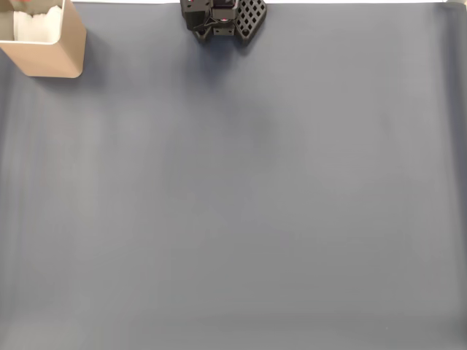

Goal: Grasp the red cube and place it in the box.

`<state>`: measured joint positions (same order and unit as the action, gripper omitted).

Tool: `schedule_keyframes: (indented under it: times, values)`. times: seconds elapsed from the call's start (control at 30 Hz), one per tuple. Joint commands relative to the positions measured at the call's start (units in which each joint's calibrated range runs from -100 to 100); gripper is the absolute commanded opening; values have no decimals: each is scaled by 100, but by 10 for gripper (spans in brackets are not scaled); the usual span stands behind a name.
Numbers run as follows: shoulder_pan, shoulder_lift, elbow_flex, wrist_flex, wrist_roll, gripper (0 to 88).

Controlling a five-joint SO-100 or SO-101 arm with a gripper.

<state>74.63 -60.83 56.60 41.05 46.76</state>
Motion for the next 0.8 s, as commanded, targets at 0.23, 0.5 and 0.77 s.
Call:
schedule_keyframes:
  times: [0.23, 0.5, 0.77]
  values:
    - [-247, -338, 179, -277, 205, 0]
    - [-268, -390, 535, -416, 288, 0]
    - [-304, -407, 782, -457, 308, 0]
